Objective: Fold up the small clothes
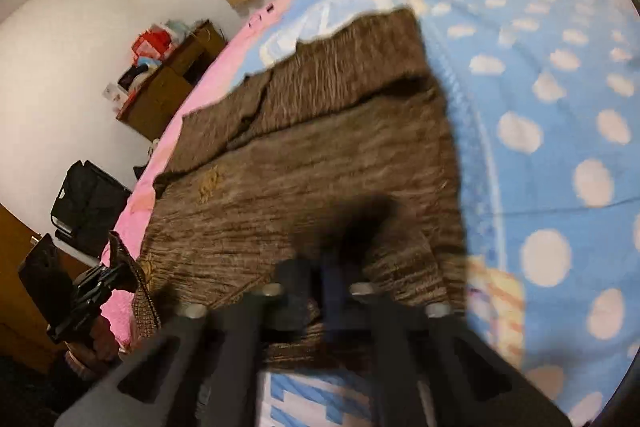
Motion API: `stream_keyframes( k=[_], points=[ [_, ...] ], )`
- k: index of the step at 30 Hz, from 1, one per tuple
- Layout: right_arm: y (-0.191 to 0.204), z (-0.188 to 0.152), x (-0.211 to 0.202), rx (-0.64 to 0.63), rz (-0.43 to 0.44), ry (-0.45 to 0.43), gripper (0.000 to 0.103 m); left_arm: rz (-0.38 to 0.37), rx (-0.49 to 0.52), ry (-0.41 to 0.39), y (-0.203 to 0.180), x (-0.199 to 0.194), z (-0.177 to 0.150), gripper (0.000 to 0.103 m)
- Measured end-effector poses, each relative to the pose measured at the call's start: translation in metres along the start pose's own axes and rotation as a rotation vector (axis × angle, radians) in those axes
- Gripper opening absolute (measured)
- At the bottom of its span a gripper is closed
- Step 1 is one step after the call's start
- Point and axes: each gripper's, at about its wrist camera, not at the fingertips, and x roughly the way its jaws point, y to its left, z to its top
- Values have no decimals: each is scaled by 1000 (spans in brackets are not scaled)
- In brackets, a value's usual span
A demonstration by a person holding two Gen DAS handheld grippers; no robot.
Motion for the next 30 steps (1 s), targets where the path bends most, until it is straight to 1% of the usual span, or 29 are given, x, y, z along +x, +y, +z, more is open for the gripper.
stream_keyframes(
  k=[1,2,5,6,7,8,11,15,17,18,19,20,21,22,23,24,25,26,27,29,30],
  points=[
    [-1,-1,-6,8,18,-17,8,-7,-30,-20,4,-4,2,8],
    [-3,-2,-17,36,57,-50,8,-17,-71,-49,10,-11,4,8],
    [-13,1,-48,130,148,-143,8,-14,-173,-128,29,-30,12,8],
    [-17,4,-57,156,177,-173,8,-4,-183,-137,32,-33,15,8],
    [-17,6,-62,173,196,-192,8,21,-185,-150,35,-36,17,8],
    [-18,9,-68,185,200,-211,8,35,-181,-157,36,-37,18,8],
    [-12,15,-75,140,135,-230,8,45,-196,-165,40,-38,15,7],
    [-12,16,-63,142,121,-199,8,70,-235,-164,47,-34,13,5],
    [-12,27,-52,130,94,-188,8,81,-276,-167,55,-31,15,5],
    [-15,32,-50,133,99,-187,8,86,-288,-168,59,-30,15,5],
    [-18,40,-46,135,111,-188,8,112,-296,-159,63,-25,16,5],
    [-19,51,-37,120,105,-186,9,143,-295,-141,64,-22,16,5],
    [-21,55,-33,103,65,-185,11,162,-295,-126,66,-19,16,5],
    [-23,59,-28,93,9,-184,12,162,-297,-117,67,-17,14,5],
    [-27,62,-25,96,-23,-179,15,151,-300,-110,68,-16,11,5],
    [-31,62,-24,106,-19,-167,21,146,-301,-102,69,-15,7,5],
    [-33,60,-26,106,-11,-166,25,144,-299,-100,70,-15,4,5],
    [-33,55,-31,86,-15,-174,36,142,-298,-98,71,-14,-1,5],
    [-30,48,-36,48,-46,-186,52,143,-299,-95,72,-13,-3,5],
    [-22,36,-41,-37,-120,-202,71,145,-312,-80,76,-9,-6,5],
    [-19,31,-39,-79,-146,-192,72,144,-324,-72,78,-6,-7,5]
  ],
)
